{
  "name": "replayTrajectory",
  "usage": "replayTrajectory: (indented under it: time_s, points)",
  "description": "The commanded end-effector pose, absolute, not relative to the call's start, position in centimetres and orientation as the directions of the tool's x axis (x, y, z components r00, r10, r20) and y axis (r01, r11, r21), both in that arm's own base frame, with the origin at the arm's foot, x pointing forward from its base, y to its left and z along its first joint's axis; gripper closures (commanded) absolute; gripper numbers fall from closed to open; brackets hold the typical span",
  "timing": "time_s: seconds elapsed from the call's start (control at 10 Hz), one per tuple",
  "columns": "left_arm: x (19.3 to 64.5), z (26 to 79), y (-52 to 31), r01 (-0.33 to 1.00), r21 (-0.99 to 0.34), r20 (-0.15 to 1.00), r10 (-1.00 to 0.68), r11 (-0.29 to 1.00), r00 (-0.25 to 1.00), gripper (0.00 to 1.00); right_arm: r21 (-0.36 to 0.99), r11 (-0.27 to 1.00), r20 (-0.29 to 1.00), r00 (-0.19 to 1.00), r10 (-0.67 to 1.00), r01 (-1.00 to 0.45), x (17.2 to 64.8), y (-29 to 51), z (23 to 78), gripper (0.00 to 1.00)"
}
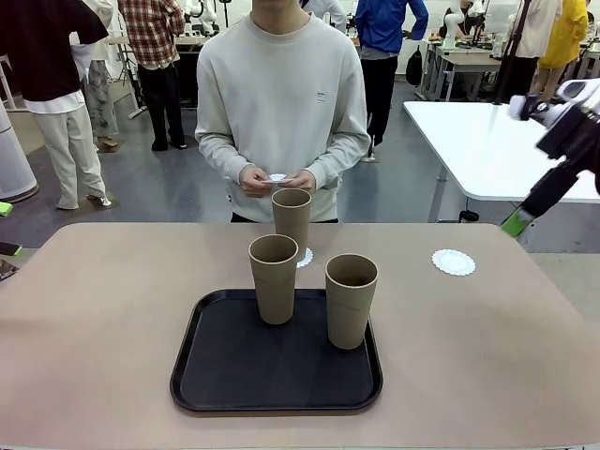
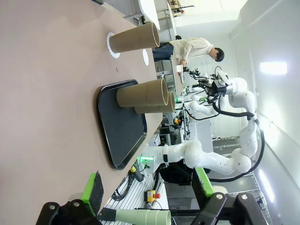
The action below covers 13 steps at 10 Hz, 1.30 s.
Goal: Place coasters on the table and set cups on them.
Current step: Take one Reusable plastic cup from the Flat Tray and place it on a coaster set by the human.
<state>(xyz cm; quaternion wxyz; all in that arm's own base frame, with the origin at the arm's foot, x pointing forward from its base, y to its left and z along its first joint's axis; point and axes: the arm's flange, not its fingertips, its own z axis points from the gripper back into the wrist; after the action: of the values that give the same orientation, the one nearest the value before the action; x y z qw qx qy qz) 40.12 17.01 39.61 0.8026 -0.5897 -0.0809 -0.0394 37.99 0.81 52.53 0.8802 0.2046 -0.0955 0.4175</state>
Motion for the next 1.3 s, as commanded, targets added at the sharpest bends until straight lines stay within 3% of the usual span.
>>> replayTrajectory:
  time_s: [0.0, 0.2, 0.3, 0.7, 0.8, 0.9, 1.2]
  points:
    - [40.0, 39.7, 17.2, 0.174, -0.939, 0.188, 0.021, 0.296, 0.982, 0.0, 0.208, 0.526, 0.381, 0.564, 0.733, -0.824, 36.5, 2.5, 50.5, 0.0]
    - [40.0, 39.7, 17.2, 0.174, -0.939, 0.188, 0.021, 0.296, 0.982, 0.0, 0.18, 0.506, 0.425, 0.531, 0.733, -0.844, 36.0, 3.7, 49.9, 0.0]
    - [40.0, 39.7, 17.2, 0.174, -0.939, 0.188, 0.021, 0.296, 0.982, 0.0, 0.223, 0.526, 0.367, 0.571, 0.734, -0.821, 36.8, 3.2, 51.0, 0.0]
    - [40.0, 39.7, 17.2, 0.174, -0.939, 0.188, 0.021, 0.296, 0.982, 0.0, 0.21, 0.522, 0.387, 0.56, 0.732, -0.827, 36.5, 3.4, 50.8, 0.0]
    - [40.0, 39.7, 17.2, 0.174, -0.939, 0.188, 0.021, 0.296, 0.982, 0.0, 0.236, 0.411, 0.554, 0.47, 0.687, -0.88, 37.4, 3.0, 50.9, 0.0]
    - [40.0, 39.7, 17.2, 0.174, -0.939, 0.188, 0.021, 0.296, 0.982, 0.0, 0.331, 0.348, 0.7, 0.476, 0.533, -0.877, 39.4, 2.5, 50.3, 0.0]
    - [40.0, 39.7, 17.2, 0.174, -0.939, 0.188, 0.021, 0.296, 0.982, 0.0, 0.231, 0.354, 0.834, 0.372, 0.407, -0.906, 39.3, 1.7, 45.8, 0.0]
